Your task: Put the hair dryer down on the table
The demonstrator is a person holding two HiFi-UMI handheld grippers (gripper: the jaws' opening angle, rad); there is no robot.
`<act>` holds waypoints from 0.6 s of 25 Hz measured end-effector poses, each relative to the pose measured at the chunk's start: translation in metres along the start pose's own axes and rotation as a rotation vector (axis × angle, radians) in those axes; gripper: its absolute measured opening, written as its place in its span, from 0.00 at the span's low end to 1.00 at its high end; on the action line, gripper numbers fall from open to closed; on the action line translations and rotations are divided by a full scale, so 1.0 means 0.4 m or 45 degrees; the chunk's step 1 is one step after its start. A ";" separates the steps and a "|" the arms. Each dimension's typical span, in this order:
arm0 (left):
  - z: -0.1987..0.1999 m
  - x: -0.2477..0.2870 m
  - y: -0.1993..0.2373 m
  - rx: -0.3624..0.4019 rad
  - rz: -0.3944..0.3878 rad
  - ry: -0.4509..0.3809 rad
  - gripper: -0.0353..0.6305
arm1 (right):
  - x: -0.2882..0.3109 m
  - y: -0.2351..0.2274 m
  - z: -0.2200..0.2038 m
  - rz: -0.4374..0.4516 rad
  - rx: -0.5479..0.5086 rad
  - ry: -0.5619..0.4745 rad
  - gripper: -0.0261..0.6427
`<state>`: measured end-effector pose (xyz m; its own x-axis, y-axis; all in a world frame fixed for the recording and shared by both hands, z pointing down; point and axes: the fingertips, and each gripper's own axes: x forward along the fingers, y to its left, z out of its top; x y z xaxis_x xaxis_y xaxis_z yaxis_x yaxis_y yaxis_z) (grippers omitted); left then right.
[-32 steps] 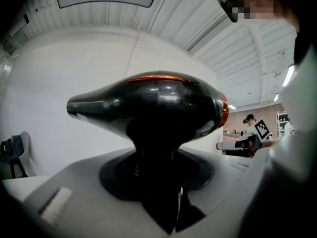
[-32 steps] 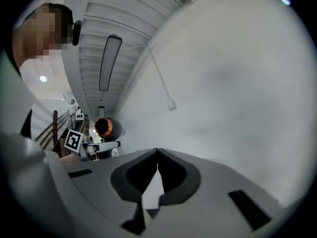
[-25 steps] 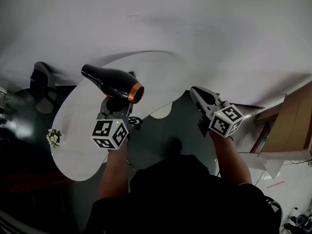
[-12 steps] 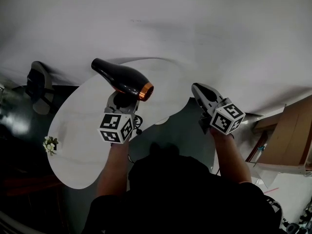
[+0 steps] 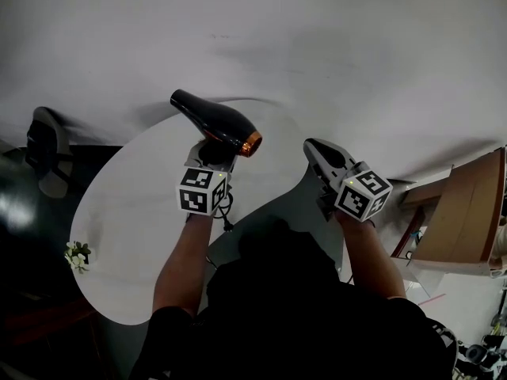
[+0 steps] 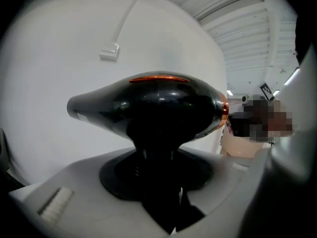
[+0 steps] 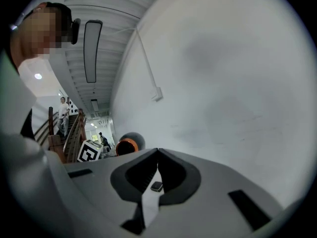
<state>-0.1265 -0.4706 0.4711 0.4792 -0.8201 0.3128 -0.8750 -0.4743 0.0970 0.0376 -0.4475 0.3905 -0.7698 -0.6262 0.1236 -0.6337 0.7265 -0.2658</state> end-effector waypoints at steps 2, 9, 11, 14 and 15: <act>-0.027 0.040 0.009 -0.004 -0.009 0.048 0.31 | 0.016 -0.024 -0.004 -0.006 0.010 0.010 0.06; -0.155 0.188 0.027 -0.059 -0.032 0.258 0.31 | 0.067 -0.112 -0.035 0.022 0.044 0.037 0.06; -0.195 0.231 0.025 -0.073 -0.041 0.327 0.31 | 0.074 -0.148 -0.051 0.018 0.073 0.048 0.06; -0.248 0.287 0.019 -0.087 -0.052 0.414 0.31 | 0.080 -0.191 -0.073 0.008 0.092 0.078 0.06; -0.262 0.304 0.020 -0.087 -0.053 0.439 0.31 | 0.082 -0.204 -0.078 0.006 0.096 0.085 0.06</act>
<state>-0.0824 -0.5405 0.6091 0.4730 -0.6387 0.6068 -0.8636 -0.4727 0.1756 0.0617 -0.5183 0.4460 -0.7776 -0.6010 0.1850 -0.6246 0.7044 -0.3372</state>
